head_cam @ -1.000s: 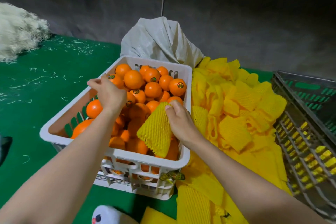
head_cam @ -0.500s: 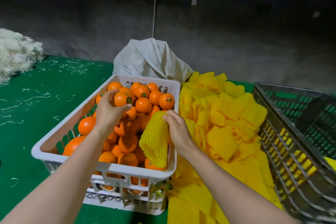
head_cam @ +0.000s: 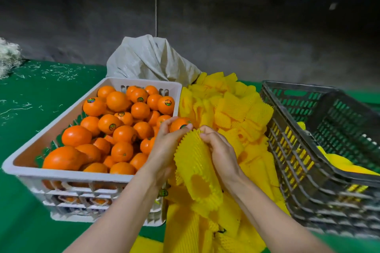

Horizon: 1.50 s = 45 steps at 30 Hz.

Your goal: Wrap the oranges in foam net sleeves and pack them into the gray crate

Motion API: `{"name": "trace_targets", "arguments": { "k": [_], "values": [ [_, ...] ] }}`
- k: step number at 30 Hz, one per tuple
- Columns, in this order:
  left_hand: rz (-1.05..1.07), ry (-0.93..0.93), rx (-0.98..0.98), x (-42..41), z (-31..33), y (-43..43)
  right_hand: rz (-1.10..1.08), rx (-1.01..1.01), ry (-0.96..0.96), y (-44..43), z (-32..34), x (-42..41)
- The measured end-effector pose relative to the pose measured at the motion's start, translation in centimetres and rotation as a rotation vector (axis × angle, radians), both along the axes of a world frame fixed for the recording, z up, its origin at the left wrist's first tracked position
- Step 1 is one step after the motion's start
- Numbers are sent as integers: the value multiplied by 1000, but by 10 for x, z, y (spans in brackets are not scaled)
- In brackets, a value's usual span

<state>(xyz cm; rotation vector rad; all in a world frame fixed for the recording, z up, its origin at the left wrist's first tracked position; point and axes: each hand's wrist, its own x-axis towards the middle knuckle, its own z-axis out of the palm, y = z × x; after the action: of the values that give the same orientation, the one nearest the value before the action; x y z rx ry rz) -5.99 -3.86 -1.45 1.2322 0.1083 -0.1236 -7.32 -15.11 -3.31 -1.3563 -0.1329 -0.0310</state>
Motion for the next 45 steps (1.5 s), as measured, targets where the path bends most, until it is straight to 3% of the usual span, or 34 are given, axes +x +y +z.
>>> {"name": "trace_targets", "arguments": {
  "k": [2,4,7,10,16,23,28,30,37,42,45],
  "values": [
    [-111,-92,-93,-5,-6,-8,5,-35,-18,-8,-2,-8],
    [-132,-71,-330,-11,-10,-11,-20,-91,-89,-15,-2,-13],
    [-149,-1,-158,-11,-12,-36,-110,-237,-197,-30,-5,-15],
    [-134,16,-233,-22,-19,-51,-244,-373,-255,-52,-12,-13],
    [-212,-41,-142,-26,-33,-67,-434,-485,-330,-80,-20,-12],
    [-268,-185,-110,-41,-37,-85,-563,-422,-294,-81,-26,-23],
    [-53,-80,-398,-40,-41,-110,-584,-415,-257,-79,-34,-28],
    [-33,-68,-428,-38,-39,-116,-586,-440,-257,-82,-34,-30],
    [-91,25,-318,-33,-43,-117,-520,-339,-256,-109,-14,-22],
    [-213,-22,-366,-32,-43,-120,-434,-291,-143,-121,0,-16],
    [-194,-23,-386,-30,-40,-123,-349,-137,-39,-121,-1,-12]
  ]
}}
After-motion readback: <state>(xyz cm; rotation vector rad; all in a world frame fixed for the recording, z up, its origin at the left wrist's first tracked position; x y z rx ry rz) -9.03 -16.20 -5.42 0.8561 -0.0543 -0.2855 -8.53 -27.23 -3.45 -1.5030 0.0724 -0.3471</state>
